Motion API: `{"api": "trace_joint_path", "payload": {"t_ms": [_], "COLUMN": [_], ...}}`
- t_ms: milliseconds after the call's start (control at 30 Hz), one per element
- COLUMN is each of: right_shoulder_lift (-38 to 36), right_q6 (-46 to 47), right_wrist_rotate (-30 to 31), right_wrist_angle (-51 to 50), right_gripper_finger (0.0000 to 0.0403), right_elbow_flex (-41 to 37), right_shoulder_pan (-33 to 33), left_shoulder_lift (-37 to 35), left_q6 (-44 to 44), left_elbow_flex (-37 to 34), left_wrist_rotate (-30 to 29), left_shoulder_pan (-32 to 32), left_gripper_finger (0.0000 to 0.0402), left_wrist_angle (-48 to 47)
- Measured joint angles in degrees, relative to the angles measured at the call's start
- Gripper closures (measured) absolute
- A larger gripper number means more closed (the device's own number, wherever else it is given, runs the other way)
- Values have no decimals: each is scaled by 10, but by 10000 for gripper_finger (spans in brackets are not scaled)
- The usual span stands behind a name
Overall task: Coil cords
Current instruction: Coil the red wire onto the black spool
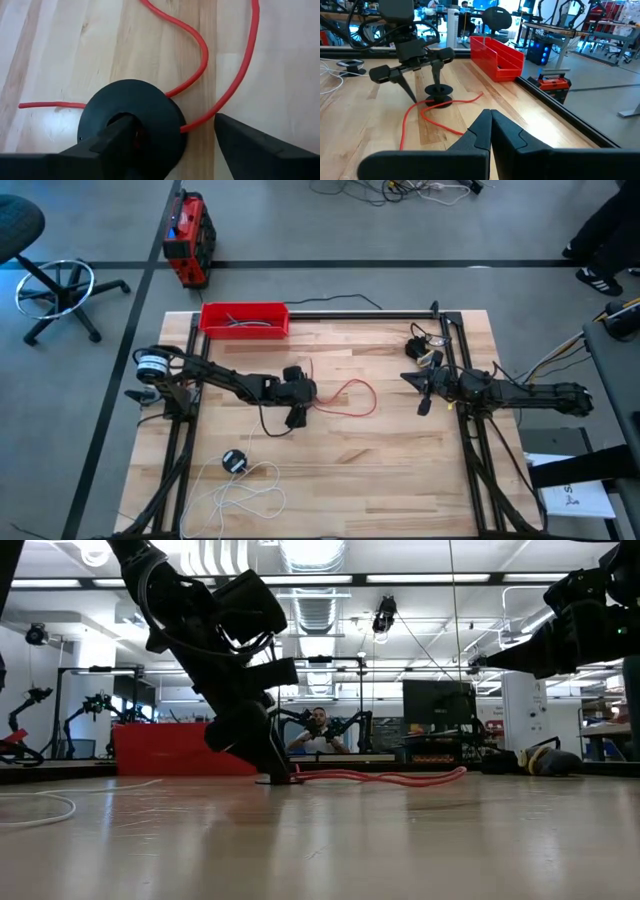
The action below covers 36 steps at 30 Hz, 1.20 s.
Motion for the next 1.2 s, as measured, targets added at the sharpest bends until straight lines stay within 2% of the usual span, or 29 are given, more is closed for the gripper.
{"api": "trace_joint_path", "payload": {"t_ms": [267,533,700,800,933,1033,1200], "right_shoulder_lift": [0,0,0,0,0,0,0], "right_q6": [0,0,0,0,0,0,0], "right_wrist_rotate": [0,0,0,0,0,0,0], "right_wrist_angle": [0,0,0,0,0,0,0], "right_gripper_finger": [403,403,403,403,403,403,403], "right_elbow_flex": [0,0,0,0,0,0,0], "right_shoulder_pan": [0,0,0,0,0,0,0], "left_shoulder_lift": [2,-5,-29,-52,-101,-149,-242], "left_q6": [30,19,14,14,21,22,5], "left_elbow_flex": [-2,5,35,66,110,119,81], "left_wrist_rotate": [-98,-106,-91,-91,-88,-46,100], "left_shoulder_pan": [-1,-12,-35,-50,-71,-82,-82], "left_gripper_finger": [202,291,353,371,375,371,373], "left_wrist_angle": [-5,-10,-40,-86,-134,-137,-90]}}
